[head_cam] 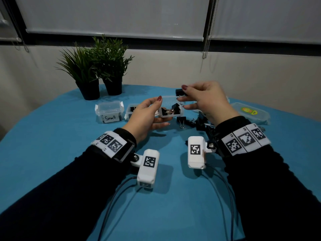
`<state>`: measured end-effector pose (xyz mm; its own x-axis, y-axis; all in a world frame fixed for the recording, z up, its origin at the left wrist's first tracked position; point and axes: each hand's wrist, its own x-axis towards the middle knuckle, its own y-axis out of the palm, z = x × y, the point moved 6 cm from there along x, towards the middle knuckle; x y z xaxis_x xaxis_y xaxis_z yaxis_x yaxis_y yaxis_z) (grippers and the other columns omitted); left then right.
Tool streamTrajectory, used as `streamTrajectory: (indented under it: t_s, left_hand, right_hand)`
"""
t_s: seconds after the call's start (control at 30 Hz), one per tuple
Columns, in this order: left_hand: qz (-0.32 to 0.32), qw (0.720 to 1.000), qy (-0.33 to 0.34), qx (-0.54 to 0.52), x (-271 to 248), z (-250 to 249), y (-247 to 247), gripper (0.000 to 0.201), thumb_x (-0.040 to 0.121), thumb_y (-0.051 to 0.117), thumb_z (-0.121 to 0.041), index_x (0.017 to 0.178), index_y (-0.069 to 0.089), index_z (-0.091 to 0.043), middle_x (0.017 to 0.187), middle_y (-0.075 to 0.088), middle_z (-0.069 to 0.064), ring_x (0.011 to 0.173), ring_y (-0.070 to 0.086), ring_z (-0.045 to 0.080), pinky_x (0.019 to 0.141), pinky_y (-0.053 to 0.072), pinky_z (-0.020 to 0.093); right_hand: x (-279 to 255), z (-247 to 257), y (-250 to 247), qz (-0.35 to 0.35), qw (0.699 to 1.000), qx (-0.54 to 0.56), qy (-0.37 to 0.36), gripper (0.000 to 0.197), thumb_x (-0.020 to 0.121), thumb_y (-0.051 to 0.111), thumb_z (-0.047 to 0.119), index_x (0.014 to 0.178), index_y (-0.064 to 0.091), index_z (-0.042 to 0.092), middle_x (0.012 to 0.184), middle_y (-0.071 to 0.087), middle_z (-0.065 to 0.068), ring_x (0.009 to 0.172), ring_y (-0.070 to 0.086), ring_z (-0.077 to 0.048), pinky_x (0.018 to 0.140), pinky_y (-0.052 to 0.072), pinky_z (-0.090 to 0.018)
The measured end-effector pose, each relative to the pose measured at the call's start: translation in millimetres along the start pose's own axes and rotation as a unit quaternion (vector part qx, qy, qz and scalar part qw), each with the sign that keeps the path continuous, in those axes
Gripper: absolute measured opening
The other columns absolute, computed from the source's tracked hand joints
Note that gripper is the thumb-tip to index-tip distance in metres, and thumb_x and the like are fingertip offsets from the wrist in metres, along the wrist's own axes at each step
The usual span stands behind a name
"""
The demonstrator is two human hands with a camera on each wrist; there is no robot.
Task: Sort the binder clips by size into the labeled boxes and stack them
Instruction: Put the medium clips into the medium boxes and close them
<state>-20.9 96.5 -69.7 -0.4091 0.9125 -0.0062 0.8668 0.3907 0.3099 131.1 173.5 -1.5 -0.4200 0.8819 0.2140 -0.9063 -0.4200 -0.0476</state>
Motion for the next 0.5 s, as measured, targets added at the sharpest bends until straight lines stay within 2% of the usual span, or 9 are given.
streamTrajectory:
  t_s: [0.07,0.13,0.27,0.33,0.4,0.5]
  left_hand:
    - [0.009,1.000,-0.003,-0.004,-1.1,0.1,1.7,0.031,0.102,0.058,-0.031,0.127,0.057,-0.014,0.117,0.070,0.020,0.078,0.076,0.030,0.062,0.063,0.033]
    - [0.023,1.000,-0.007,-0.008,-2.5,0.0,3.5,0.024,0.104,0.054,-0.028,0.124,0.059,-0.016,0.114,0.071,0.019,0.080,0.076,0.031,0.066,0.064,0.033]
    - [0.036,0.999,-0.013,-0.014,-4.0,0.0,5.4,0.025,0.105,0.051,-0.026,0.126,0.059,-0.015,0.114,0.072,0.019,0.083,0.076,0.032,0.069,0.064,0.034]
    - [0.038,0.999,-0.016,-0.019,-4.5,-0.2,5.7,0.026,0.106,0.050,-0.024,0.128,0.059,-0.014,0.114,0.072,0.019,0.084,0.076,0.032,0.068,0.064,0.033]
    - [0.038,0.999,-0.018,-0.020,-4.8,-0.3,5.9,0.026,0.106,0.049,-0.023,0.129,0.058,-0.014,0.117,0.070,0.019,0.086,0.076,0.034,0.067,0.064,0.033]
    - [0.036,0.999,-0.019,-0.020,-5.1,-0.9,6.1,0.028,0.106,0.048,-0.020,0.132,0.057,-0.014,0.121,0.069,0.019,0.089,0.075,0.035,0.067,0.064,0.033]
  right_hand:
    - [-2.5,0.2,10.6,0.037,0.997,-0.049,-0.052,0.011,0.094,0.069,0.014,0.096,0.072,0.004,0.080,0.075,-0.001,0.062,0.069,-0.015,0.040,0.049,-0.021]
    - [-3.3,-1.8,19.2,0.045,0.985,-0.131,-0.099,0.009,0.090,0.074,0.018,0.092,0.076,0.010,0.073,0.072,0.004,0.051,0.062,-0.012,0.039,0.042,-0.019]
    - [0.5,-6.9,20.0,0.009,0.983,-0.150,-0.108,0.012,0.082,0.083,0.021,0.084,0.078,0.010,0.064,0.071,0.002,0.038,0.052,-0.011,0.044,0.044,-0.023]
    - [1.6,-9.8,18.5,-0.001,0.982,-0.164,-0.095,0.016,0.078,0.086,0.022,0.083,0.078,0.009,0.057,0.068,0.004,0.037,0.051,-0.010,0.041,0.042,-0.021]
    - [2.8,-12.0,18.3,-0.011,0.978,-0.186,-0.089,0.016,0.077,0.087,0.022,0.081,0.078,0.009,0.056,0.068,0.004,0.038,0.053,-0.006,0.041,0.042,-0.020]
    - [7.0,-12.9,17.2,-0.031,0.971,-0.218,-0.091,0.013,0.075,0.088,0.022,0.077,0.079,0.013,0.065,0.073,0.002,0.053,0.065,-0.008,0.051,0.051,-0.025]
